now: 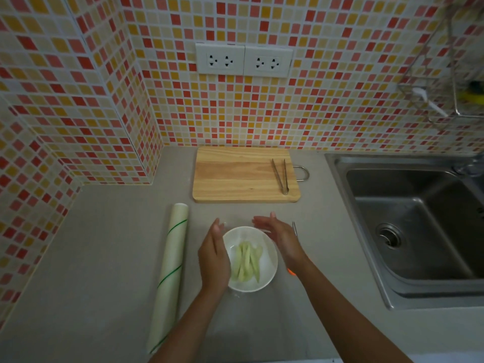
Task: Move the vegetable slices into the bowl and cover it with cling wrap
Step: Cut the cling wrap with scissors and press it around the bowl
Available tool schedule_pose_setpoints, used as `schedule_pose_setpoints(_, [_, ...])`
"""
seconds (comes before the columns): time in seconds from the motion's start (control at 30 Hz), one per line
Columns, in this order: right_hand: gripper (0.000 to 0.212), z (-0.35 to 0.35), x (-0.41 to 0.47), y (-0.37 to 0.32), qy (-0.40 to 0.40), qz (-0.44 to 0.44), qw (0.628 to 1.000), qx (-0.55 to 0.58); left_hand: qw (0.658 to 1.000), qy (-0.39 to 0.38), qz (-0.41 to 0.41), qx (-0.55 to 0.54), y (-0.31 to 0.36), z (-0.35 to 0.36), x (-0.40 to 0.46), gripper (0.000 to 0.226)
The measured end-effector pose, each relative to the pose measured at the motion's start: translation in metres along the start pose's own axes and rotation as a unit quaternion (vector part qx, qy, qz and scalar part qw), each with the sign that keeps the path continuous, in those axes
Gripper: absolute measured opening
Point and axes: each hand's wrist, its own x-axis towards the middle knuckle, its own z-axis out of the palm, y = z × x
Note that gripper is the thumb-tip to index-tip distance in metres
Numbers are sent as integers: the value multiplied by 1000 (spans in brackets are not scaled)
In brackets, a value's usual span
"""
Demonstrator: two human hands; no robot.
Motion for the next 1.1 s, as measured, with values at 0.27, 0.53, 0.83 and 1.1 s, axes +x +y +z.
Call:
schedule_pose_setpoints(0.27, [52, 7, -1, -1, -119, 73, 990, 28, 996, -25, 35, 77, -9, 4, 2, 39])
schedule_pose_setpoints(0.53, [60, 7, 7, 1, -131, 129, 983, 16, 985, -133, 67, 90, -10, 0, 23, 39])
schedule_pose_setpoints(0.83, [51, 9, 0, 19, 13, 80, 997, 10, 957, -257, 91, 102, 2, 3, 49, 43])
schedule_pose_setpoints(1.1, [33, 21, -14, 35, 142, 26, 982, 121, 944, 131, -160, -256, -14, -1, -4, 47])
